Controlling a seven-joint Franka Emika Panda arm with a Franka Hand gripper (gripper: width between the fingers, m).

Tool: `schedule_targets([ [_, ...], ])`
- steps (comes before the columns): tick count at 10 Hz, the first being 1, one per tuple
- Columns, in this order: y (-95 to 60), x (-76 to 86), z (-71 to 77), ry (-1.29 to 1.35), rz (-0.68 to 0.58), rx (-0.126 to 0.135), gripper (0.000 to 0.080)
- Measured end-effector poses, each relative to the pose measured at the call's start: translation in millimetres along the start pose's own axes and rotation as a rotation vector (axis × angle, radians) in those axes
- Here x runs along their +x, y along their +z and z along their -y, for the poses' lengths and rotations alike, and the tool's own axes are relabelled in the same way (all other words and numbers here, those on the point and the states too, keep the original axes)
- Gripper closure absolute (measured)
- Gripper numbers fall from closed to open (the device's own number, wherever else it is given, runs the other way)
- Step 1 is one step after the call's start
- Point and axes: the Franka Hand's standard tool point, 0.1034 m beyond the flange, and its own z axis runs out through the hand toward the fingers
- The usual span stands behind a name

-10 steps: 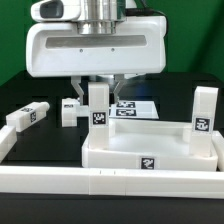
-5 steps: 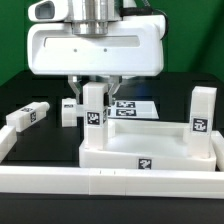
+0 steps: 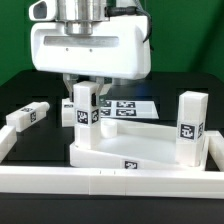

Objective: Assemble desk

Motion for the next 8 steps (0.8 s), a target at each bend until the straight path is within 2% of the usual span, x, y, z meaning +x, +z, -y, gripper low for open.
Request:
schedule_targets([
  [2,0.1,-0.1,0.0,-0.002,0.0,0.0,0.0499],
  [3,0.4,-0.3,0.1,-0.001,0.001,0.001,0.0315],
  [4,0.5,-0.3,0.2,-0.001,0.001,0.001,0.0315],
  [5,0.5,-0.3,0.2,-0.001,0.001,0.001,0.0204],
  [6,0.2,-0.2,0.3,-0.001,0.001,0.001,0.0167],
  [8,-16.5,-10.0,4.8,0.068,0.015,0.018,0.0153],
])
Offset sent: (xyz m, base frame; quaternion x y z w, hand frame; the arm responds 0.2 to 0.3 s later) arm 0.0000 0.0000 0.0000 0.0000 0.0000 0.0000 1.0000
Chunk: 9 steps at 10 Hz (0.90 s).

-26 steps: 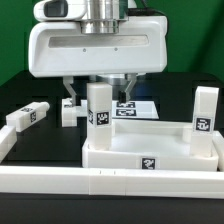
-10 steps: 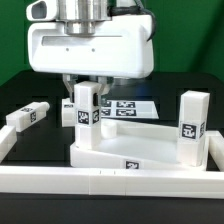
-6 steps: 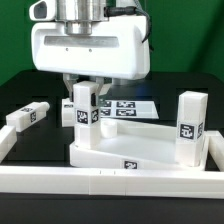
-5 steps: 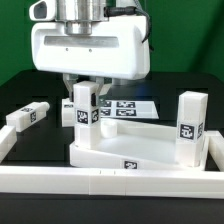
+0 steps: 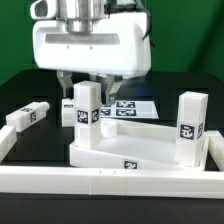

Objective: Assemble desk

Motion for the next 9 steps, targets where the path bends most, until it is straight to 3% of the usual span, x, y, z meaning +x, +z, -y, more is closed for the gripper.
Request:
schedule_targets([
  [3,-10.0,-39.1,16.4,0.165,0.025,0.01,0.015],
  [9,-6.2,-42.2,20.6,0.155,0.025,0.014,0.015],
])
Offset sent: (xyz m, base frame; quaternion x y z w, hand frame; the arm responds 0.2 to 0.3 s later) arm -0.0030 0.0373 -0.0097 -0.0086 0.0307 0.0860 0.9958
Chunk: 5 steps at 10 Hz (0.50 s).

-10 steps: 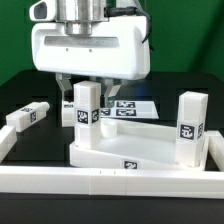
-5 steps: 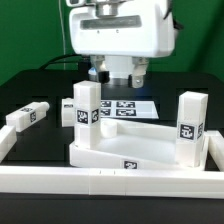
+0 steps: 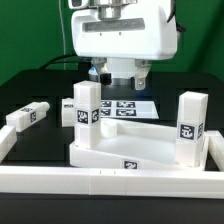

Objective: Assemble desk

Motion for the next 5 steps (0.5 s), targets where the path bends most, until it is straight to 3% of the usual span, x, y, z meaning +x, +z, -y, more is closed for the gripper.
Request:
schedule_targets([
  [5,1.2,-6.4,-0.2,0.058,0.006,-0.003,0.015],
])
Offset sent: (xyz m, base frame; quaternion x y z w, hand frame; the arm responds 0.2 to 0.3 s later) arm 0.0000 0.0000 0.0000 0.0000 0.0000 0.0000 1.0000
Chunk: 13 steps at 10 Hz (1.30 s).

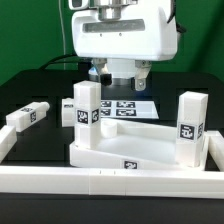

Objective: Assemble desk

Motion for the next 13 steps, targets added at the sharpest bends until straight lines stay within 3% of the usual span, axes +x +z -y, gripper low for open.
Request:
schedule_targets([
  [4,12.8,-31.0,-8.2,0.12,0.022,-0.016,0.015],
  [8,14.1,-31.7,-9.0,0.139,0.025,-0.014,0.015],
  [11,30.5,-50.8,-21.8,0.195,0.036,-0.05,0.015],
  [13,34.8,-53.4,-19.8,0.177,0.025,-0.046,0.015],
])
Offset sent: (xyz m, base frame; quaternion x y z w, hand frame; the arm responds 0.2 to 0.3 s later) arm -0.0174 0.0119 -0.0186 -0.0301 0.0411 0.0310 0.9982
